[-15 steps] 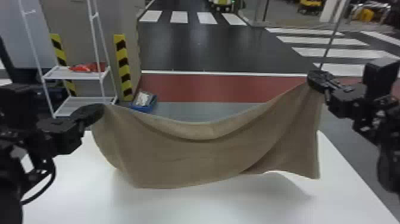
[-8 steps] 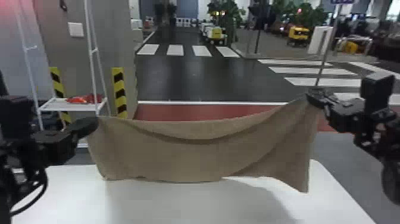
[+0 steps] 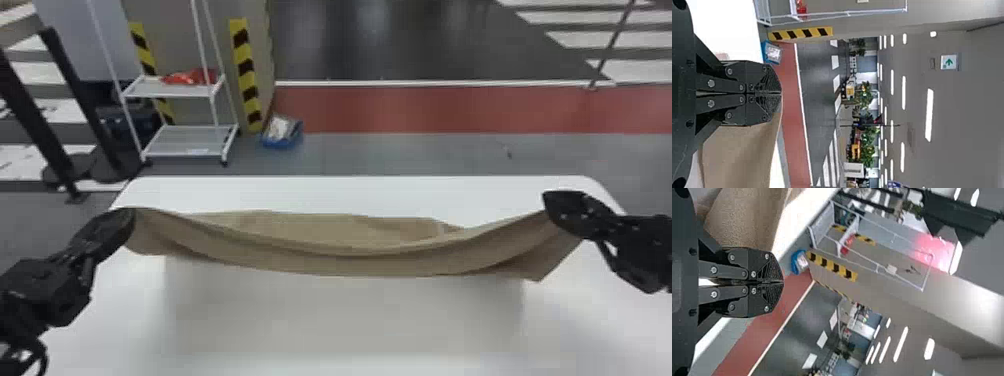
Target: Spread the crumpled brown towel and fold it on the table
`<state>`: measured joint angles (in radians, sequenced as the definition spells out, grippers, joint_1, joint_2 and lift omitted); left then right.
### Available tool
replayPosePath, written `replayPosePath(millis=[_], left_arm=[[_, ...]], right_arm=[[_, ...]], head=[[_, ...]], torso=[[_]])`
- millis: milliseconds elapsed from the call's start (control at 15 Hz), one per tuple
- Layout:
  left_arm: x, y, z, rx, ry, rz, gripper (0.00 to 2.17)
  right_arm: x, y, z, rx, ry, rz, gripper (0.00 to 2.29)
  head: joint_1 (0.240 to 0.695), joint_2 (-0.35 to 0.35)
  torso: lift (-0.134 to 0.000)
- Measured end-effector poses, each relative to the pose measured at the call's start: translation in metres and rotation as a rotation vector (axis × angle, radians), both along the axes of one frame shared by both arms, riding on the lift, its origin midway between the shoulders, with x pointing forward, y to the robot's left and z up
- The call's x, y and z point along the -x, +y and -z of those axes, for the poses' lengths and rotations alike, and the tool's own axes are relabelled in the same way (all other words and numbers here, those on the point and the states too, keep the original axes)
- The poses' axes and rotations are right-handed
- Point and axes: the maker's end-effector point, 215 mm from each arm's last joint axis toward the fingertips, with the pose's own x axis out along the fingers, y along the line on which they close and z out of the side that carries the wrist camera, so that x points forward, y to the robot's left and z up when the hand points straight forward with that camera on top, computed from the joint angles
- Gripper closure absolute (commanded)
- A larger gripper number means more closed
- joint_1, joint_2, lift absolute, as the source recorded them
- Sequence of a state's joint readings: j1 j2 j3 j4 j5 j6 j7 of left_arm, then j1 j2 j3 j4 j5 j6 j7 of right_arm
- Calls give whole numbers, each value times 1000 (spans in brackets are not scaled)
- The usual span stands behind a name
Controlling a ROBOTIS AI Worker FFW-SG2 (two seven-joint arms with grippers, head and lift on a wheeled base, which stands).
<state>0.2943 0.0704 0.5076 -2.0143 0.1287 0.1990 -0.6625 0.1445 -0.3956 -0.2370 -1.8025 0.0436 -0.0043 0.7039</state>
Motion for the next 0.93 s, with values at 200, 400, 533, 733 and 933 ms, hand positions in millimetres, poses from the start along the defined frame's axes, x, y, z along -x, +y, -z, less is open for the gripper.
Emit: replayPosePath(millis=[200,400,533,733,933], left_arm=[[32,2,35,-43,-1,47,1413],[55,3,55,-84,22,86,1413],[71,2,57,-114,36,125,1413],[94,21,49,-152,47,131,1413],[107,30,40,-182,52,152,1409]], right_arm=[[36,0,50,53,75,-55,1477],[55,-17,64,71,89,-59,1477],[63,-35,60,69,83,-42,1477],[75,-61,48,69,53,-17,1477],[89,-74,45,89,69,-47,1477]], head=[[695,83],[695,77],[695,50],[695,36],[695,34]], torso=[[-124],[-124],[-124],[-124],[-124]])
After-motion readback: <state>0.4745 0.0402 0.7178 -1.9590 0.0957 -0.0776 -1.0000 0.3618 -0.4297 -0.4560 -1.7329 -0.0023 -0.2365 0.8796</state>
